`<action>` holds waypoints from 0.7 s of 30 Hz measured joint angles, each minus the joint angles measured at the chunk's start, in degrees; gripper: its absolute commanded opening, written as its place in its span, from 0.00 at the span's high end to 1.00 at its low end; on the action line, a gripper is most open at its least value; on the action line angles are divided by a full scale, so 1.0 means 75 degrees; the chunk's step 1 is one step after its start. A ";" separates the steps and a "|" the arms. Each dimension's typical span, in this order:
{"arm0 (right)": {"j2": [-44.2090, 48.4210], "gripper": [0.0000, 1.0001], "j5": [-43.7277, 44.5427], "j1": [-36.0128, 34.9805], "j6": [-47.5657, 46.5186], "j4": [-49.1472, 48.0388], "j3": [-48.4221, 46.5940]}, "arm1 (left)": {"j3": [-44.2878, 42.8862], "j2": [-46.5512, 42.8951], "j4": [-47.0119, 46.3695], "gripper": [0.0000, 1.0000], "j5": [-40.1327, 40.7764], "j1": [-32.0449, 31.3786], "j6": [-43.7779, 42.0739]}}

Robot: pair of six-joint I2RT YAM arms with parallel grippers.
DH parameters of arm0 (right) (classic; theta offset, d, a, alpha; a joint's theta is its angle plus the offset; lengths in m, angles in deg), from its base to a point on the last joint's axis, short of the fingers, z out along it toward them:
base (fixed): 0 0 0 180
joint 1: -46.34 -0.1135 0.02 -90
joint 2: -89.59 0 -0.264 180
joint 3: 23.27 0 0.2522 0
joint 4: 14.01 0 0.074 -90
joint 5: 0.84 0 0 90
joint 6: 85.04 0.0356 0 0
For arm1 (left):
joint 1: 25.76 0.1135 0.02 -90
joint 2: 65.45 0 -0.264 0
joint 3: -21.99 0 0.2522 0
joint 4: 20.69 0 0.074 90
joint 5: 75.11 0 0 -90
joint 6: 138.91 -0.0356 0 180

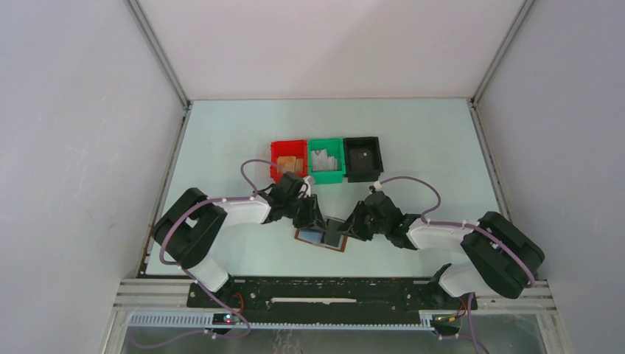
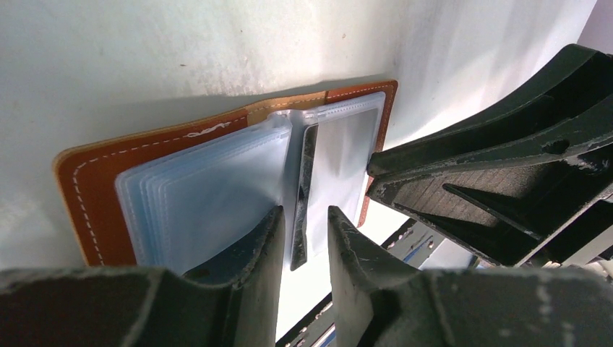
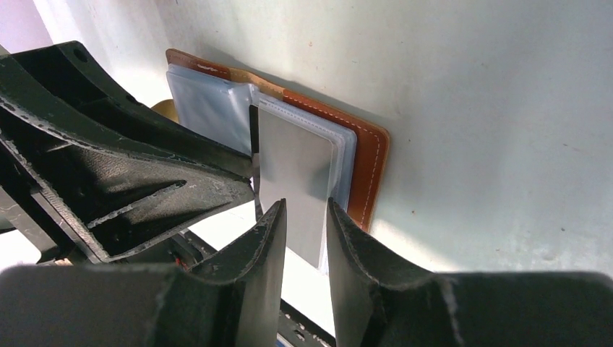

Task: Take the credit cards out of the card holder
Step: Remove the credit card from the card holder.

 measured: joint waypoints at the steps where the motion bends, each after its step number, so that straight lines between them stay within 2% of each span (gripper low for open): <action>1: -0.0050 0.64 -0.0015 -0.0006 0.0003 -0.0041 0.0000 | 0.0000 0.0000 0.0003 0.66 0.0000 0.0000 -0.0003; 9: -0.0350 0.65 -0.0224 -0.0006 0.0087 -0.0522 0.0000 | 0.0000 0.0000 0.0044 0.71 0.0023 0.0003 -0.0015; 14: -0.0408 0.65 -0.0251 -0.0006 0.0119 -0.0606 0.0000 | 0.0000 -0.0003 0.0125 0.81 0.0073 0.0017 -0.0023; 18: -0.0478 0.66 -0.0297 0.0000 0.0143 -0.0708 0.0000 | 0.0015 0.0000 0.0195 0.99 0.0085 0.0070 -0.0026; 21: -0.0536 0.66 -0.0329 0.0015 0.0152 -0.0790 0.0000 | 0.0017 0.0000 0.0163 1.00 0.0009 0.0117 -0.0009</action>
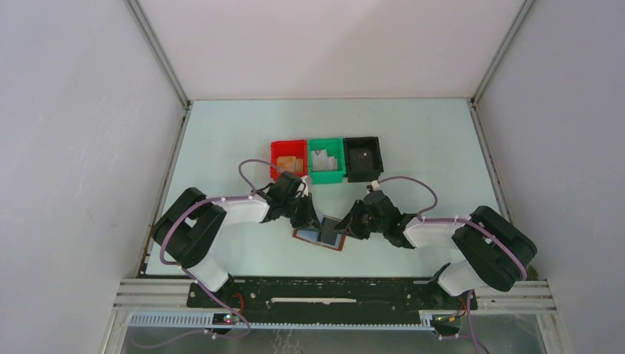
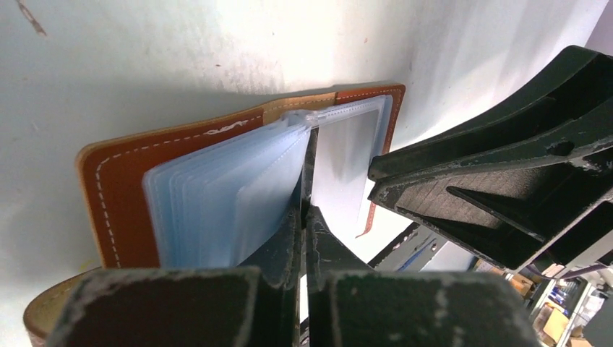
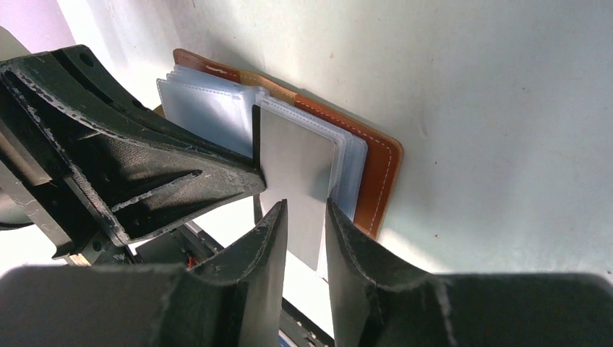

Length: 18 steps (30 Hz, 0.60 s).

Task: Take the credit cards out of the card holder
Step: Remove the credit card from the card holder.

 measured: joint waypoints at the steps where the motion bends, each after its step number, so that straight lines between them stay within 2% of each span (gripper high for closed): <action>1: -0.0015 0.66 -0.0023 0.0015 0.0000 -0.0020 0.0000 | 0.0003 0.0000 -0.0032 1.00 -0.0032 0.0023 0.0003; 18: -0.0052 0.66 -0.0003 0.0035 -0.0003 -0.0023 0.0000 | 0.0484 -0.0192 -0.0635 1.00 -0.0490 0.0379 0.0178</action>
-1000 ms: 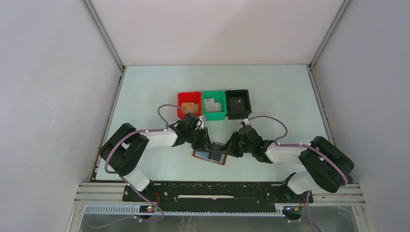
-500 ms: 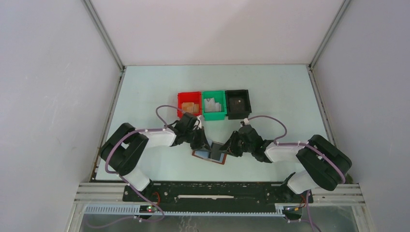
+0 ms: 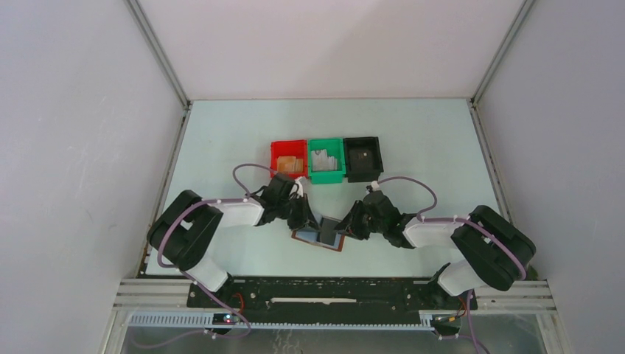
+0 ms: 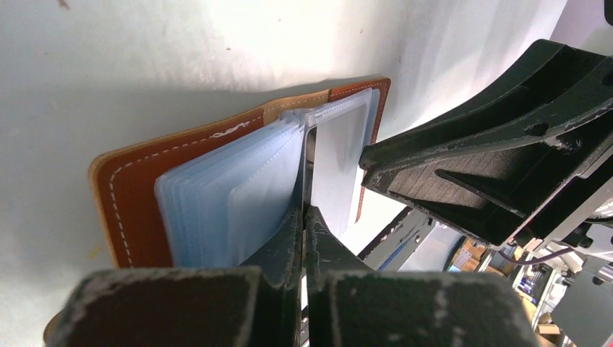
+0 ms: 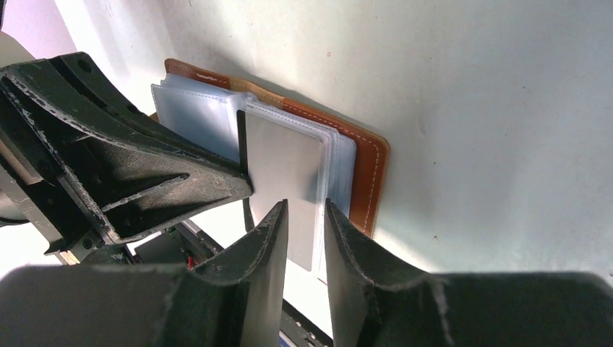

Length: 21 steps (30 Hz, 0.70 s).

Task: Take the credit cards out of the card holder
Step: Remove the credit card from the card holder.

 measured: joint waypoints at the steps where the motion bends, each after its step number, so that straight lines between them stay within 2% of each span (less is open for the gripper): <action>1: -0.0003 0.66 0.0003 -0.0003 0.0000 0.0006 0.0000 | 0.0058 -0.0035 -0.0023 1.00 -0.0023 0.0023 0.0000; 21: -0.0128 0.67 -0.0015 0.0003 0.0032 -0.0085 0.0044 | 0.0516 -0.0527 0.0020 1.00 -0.0052 0.0280 -0.0064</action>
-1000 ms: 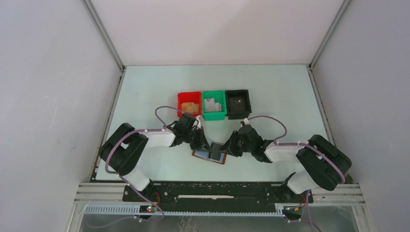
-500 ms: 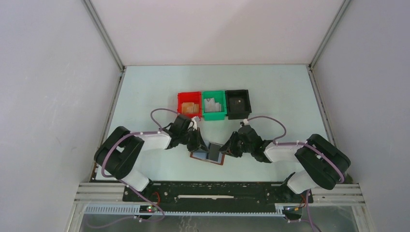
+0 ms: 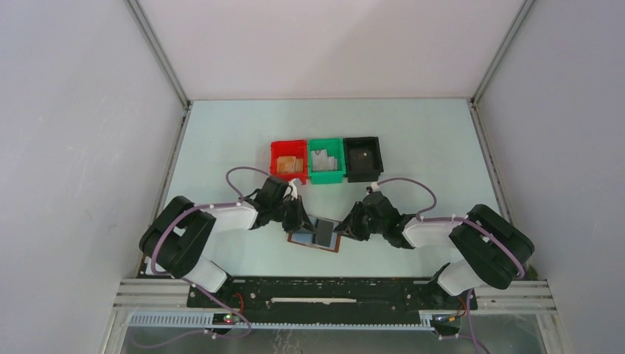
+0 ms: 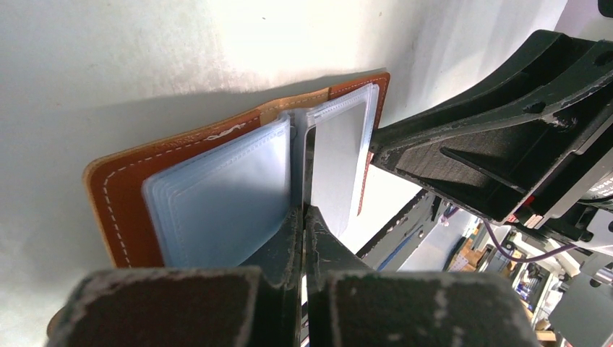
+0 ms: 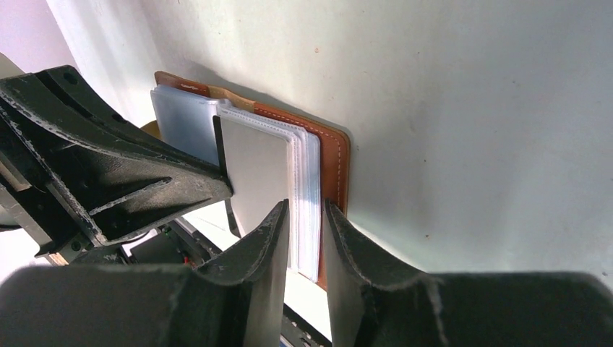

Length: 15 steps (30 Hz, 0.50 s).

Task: Take the credit cards out of the card holder
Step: Remove the credit card from the card holder.

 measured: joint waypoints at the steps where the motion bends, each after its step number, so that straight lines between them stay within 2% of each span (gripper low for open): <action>1: 0.0032 0.67 0.0017 0.0000 -0.0006 0.0044 0.0000 | 0.0000 0.0000 0.0000 1.00 0.0000 0.0003 -0.0003; 9: 0.0650 0.60 0.0329 0.0093 -0.0041 0.0565 0.0289 | 0.0166 -0.0009 -0.0064 1.00 -0.0012 0.0044 0.0006; 15: 0.0697 0.53 0.0122 0.0137 -0.0026 0.0111 0.0522 | 0.0236 -0.0015 -0.0332 1.00 -0.0041 0.0044 0.0093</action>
